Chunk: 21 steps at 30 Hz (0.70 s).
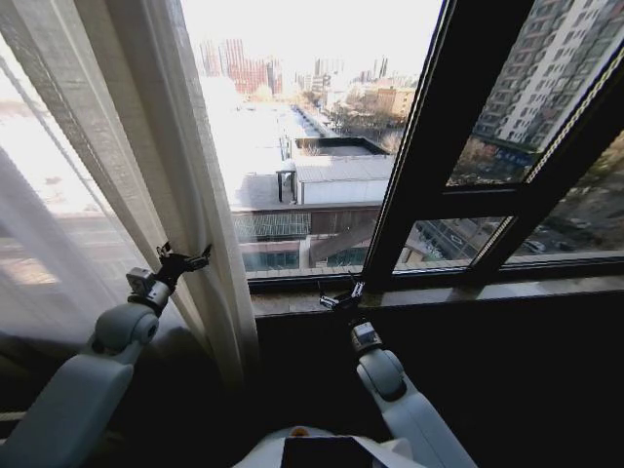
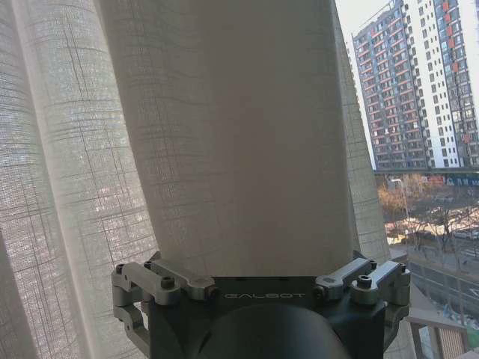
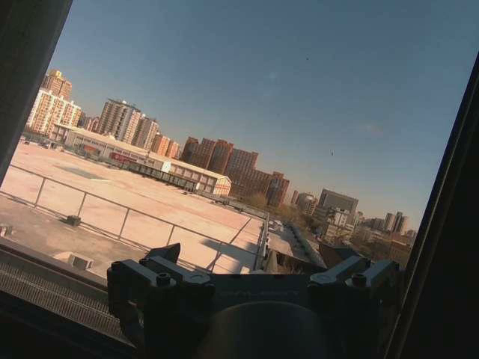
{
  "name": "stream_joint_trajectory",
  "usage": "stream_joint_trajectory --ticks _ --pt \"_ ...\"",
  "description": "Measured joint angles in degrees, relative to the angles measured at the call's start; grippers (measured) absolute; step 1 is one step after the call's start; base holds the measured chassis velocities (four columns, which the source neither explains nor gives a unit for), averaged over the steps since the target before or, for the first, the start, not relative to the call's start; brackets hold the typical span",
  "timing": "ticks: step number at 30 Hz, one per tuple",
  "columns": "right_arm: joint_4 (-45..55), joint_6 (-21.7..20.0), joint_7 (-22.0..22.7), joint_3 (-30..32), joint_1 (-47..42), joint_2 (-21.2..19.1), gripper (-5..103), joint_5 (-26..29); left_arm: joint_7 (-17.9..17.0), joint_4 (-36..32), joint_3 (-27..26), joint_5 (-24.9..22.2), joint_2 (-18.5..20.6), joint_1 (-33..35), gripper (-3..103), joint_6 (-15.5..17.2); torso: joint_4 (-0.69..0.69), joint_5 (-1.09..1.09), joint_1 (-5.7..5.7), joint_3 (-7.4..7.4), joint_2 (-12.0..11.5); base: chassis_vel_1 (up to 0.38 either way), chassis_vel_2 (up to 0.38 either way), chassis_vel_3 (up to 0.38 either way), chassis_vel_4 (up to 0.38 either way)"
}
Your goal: Open the curtains by pulling them apart, changing their state from closed to fully open.
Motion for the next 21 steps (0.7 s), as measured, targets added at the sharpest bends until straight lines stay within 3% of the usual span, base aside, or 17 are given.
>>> stream_joint_trajectory --ticks 6,14,18,21 --pt "-1.57 -0.02 0.01 0.05 1.27 0.56 100 0.2 0.12 5.09 7.03 -0.16 0.01 -6.44 100 0.08 -0.01 0.0 0.0 -0.01 0.0 0.0 0.0 0.0 0.0" --pt "-2.93 -0.02 0.01 -0.3 2.8 1.07 100 0.33 -0.67 9.13 9.49 -0.18 -0.76 -10.03 97 0.05 0.0 0.0 0.0 0.0 0.0 0.0 0.0 0.0 0.0" --pt "-3.76 -0.02 0.01 -0.79 3.53 1.57 100 0.34 -2.33 10.25 9.88 -0.18 -1.75 -11.1 76 0.14 0.0 0.0 0.0 0.0 0.0 0.0 0.0 0.0 0.0" --pt "-4.02 0.0 0.01 -0.95 3.71 1.83 100 0.34 -2.42 10.49 9.94 -0.17 -2.02 -11.25 70 0.23 0.0 0.0 0.0 -0.01 0.0 0.0 0.0 0.0 0.0"
